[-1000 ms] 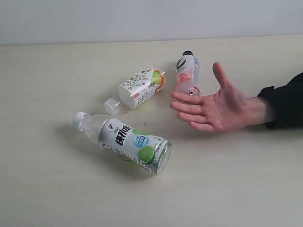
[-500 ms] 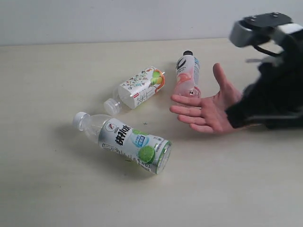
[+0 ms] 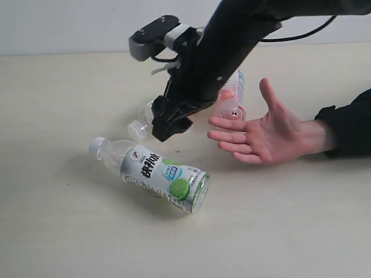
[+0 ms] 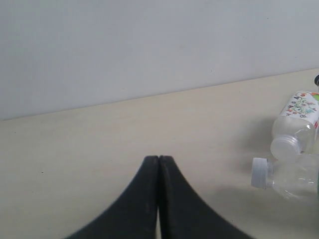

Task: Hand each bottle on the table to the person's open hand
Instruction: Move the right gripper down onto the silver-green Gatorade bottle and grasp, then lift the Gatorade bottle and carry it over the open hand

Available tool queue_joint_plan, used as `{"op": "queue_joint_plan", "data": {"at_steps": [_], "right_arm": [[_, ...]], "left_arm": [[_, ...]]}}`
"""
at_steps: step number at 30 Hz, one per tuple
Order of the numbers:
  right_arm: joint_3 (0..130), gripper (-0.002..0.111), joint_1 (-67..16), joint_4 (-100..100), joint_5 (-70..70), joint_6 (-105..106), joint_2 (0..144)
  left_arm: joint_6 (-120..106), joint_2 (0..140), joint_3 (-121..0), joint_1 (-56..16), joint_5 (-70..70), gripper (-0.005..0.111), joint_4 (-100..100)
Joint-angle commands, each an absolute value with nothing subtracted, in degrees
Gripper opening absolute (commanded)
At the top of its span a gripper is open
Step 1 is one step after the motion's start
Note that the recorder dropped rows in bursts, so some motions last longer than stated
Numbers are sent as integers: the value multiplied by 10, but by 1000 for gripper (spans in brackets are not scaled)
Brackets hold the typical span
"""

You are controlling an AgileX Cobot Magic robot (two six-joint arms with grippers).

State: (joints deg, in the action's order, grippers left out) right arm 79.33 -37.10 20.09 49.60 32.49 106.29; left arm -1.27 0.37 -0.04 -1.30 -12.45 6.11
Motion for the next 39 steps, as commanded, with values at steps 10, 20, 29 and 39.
{"op": "queue_joint_plan", "data": {"at_steps": [10,20,29,39], "right_arm": [[835,79,-453,54,492,234,1183],[835,51,-453,54,484,235,1214],[869,0,-453,62,556,255,1196],[921,0,-448,75,668,222,1046]], "left_arm": [[-13,0,0,-12,-124,1,58],[-13,0,0,-12,-124,1,58],[-13,0,0,-12,-124,1,58],[-13,0,0,-12,-124,1,58]]}}
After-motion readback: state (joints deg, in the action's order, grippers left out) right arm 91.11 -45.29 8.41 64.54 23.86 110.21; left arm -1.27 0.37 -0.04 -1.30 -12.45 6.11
